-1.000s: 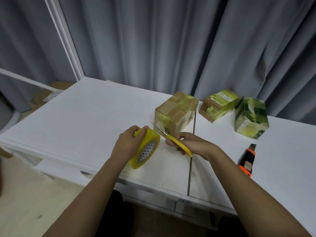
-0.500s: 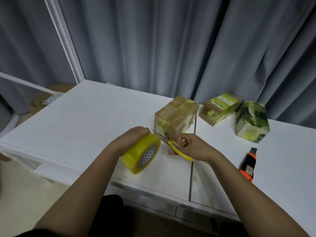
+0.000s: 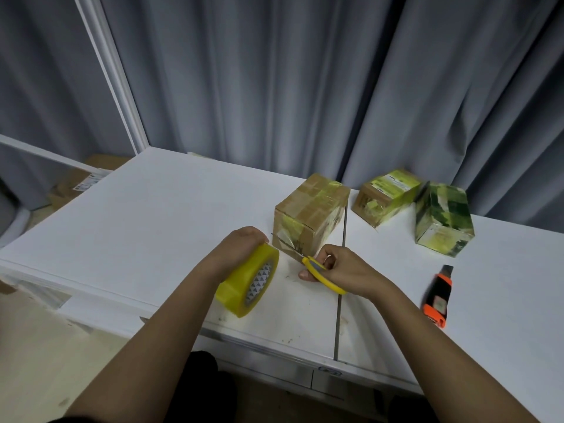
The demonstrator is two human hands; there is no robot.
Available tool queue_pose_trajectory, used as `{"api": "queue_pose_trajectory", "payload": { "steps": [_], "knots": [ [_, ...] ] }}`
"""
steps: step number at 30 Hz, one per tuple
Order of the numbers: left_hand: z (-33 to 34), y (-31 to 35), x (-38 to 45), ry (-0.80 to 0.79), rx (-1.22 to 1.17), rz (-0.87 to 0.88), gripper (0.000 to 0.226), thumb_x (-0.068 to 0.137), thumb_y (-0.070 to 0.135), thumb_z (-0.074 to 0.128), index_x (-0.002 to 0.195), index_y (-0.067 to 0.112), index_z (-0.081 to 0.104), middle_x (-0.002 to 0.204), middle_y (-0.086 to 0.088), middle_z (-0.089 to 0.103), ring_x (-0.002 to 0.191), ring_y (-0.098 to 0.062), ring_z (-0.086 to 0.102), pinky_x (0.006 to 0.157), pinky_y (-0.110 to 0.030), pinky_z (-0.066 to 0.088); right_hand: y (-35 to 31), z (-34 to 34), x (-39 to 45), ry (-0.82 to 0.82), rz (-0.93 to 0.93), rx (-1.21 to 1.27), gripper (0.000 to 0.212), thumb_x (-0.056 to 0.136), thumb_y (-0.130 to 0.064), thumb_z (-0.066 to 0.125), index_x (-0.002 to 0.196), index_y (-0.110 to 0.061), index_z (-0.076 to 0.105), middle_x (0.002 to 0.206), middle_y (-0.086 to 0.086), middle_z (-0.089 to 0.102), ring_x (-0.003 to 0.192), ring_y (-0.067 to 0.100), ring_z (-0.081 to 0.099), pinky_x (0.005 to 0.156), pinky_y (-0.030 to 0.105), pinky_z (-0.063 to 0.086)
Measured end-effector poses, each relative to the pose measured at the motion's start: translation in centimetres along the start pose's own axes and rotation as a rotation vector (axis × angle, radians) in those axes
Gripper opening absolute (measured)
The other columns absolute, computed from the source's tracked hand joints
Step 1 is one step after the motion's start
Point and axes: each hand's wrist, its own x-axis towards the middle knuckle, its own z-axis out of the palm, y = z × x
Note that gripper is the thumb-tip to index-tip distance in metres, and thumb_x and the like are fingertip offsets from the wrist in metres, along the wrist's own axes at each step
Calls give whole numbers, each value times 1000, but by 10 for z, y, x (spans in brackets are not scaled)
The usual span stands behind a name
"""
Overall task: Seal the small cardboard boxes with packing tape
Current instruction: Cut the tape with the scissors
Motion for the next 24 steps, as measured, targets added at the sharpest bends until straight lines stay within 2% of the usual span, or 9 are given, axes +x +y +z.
{"api": "queue_pose_trajectory", "payload": {
  "steps": [4,8,11,13,14,16,20,22,24],
  "knots": [
    [-2,-9,-6,21,-234,-91,18,96,37,49,108,27,56,110,1,58,92,-21,58,66,-27,48,4,0,-2,-80,58,13,49,69,-56,77,81,-19,47,70,-8,44,62,7,42,59,19,33],
    [-3,-9,-8,35,-253,-77,10,96,34,48,97,30,57,101,5,58,88,-20,58,63,-26,48,8,-4,-2,-101,117,-20,50,72,-59,73,81,-17,45,73,-7,51,62,1,51,56,15,36],
    [1,-8,-9,67,-232,-34,13,97,32,46,98,26,57,102,3,59,89,-20,58,68,-27,49,8,-5,2,-100,121,-64,50,74,-56,73,82,-16,42,73,-8,53,66,4,50,57,18,35],
    [3,-6,-10,105,-171,-7,15,98,31,44,101,22,56,104,1,58,91,-20,57,73,-29,49,6,-7,7,-129,135,-54,47,79,-51,71,83,-15,40,69,-15,59,65,-1,53,54,13,36],
    [4,-5,-10,119,-144,3,16,98,30,44,102,21,55,104,0,58,92,-19,56,76,-30,48,6,-9,10,-128,139,-78,47,79,-52,71,83,-16,41,74,-15,60,69,-2,54,55,13,37],
    [5,-4,-10,130,-124,14,18,98,29,43,103,18,55,104,1,58,92,-18,55,77,-30,47,4,-14,15,-135,154,-174,52,73,-62,70,82,-18,43,87,-10,57,80,2,51,62,20,38],
    [6,-4,-10,135,-123,18,18,97,27,43,103,15,55,101,2,57,90,-16,54,76,-30,46,5,-16,17,-308,247,-473,58,63,-78,63,81,-25,47,91,-10,50,91,15,51,68,25,38],
    [7,-4,-10,133,-108,20,18,98,28,43,103,15,54,100,3,57,88,-14,53,76,-29,45,17,-8,16,-236,199,-479,57,66,-71,68,84,-21,49,90,-5,54,91,20,54,74,30,42],
    [6,-5,-9,137,-107,28,17,98,28,43,103,16,54,100,3,56,87,-13,52,76,-29,44,27,1,13,-125,61,-608,47,73,-61,68,88,-19,52,88,-1,55,88,25,57,74,33,44]
  ]
}}
